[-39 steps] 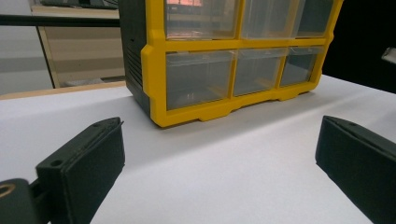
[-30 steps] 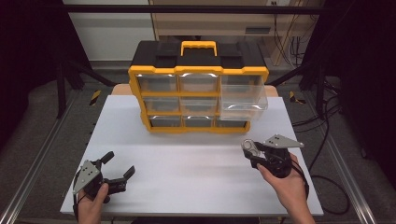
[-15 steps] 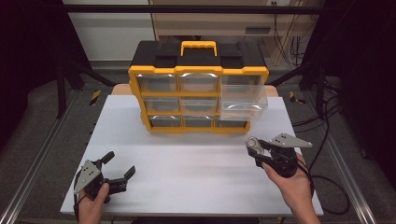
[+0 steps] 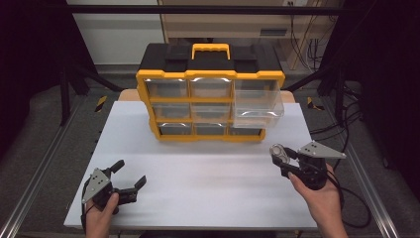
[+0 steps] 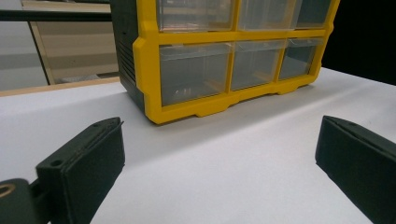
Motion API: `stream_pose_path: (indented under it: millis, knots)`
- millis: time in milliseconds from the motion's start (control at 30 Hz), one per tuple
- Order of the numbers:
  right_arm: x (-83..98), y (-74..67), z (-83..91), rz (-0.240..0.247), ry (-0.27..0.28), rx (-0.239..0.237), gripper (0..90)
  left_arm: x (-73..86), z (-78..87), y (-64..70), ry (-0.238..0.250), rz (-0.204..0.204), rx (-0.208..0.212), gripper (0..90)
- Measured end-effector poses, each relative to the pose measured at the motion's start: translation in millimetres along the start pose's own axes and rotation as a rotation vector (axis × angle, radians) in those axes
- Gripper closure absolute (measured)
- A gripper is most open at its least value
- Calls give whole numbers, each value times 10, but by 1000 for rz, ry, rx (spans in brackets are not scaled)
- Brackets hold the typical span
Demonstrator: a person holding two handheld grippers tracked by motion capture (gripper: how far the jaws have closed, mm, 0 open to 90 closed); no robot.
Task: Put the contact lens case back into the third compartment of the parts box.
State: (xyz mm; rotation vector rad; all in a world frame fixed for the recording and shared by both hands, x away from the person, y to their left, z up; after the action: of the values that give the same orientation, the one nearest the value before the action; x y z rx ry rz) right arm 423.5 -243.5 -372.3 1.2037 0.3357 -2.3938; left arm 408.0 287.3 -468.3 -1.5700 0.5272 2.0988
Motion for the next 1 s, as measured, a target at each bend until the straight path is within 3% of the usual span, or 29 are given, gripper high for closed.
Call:
stream_pose_path:
  millis: [367,500,933,1000]
  knots:
    - [-147,108,335,4,46,31,490,2,24,8,3,-3,-6,11]
    - [-203,161,400,-3,44,26,490,22,33,-8,10,16,-7,11]
    - [-463,235,595,2,42,29,490,-2,28,-10,13,6,-6,11]
    - [-507,238,627,-18,51,4,490,-4,22,-5,12,3,1,11]
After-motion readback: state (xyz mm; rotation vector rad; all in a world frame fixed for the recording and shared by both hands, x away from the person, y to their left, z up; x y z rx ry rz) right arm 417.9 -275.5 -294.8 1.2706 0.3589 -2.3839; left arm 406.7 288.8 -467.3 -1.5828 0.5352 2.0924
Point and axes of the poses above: each handheld gripper's, and its own axes: z roughly backward along the jaws, x roughly out of its underside, y roughly to its right, the point moved 1 cm from there along -z, roughly forward along the jaws, and after that the axes turned 7 degrees about -y, right-handed, at the moved point
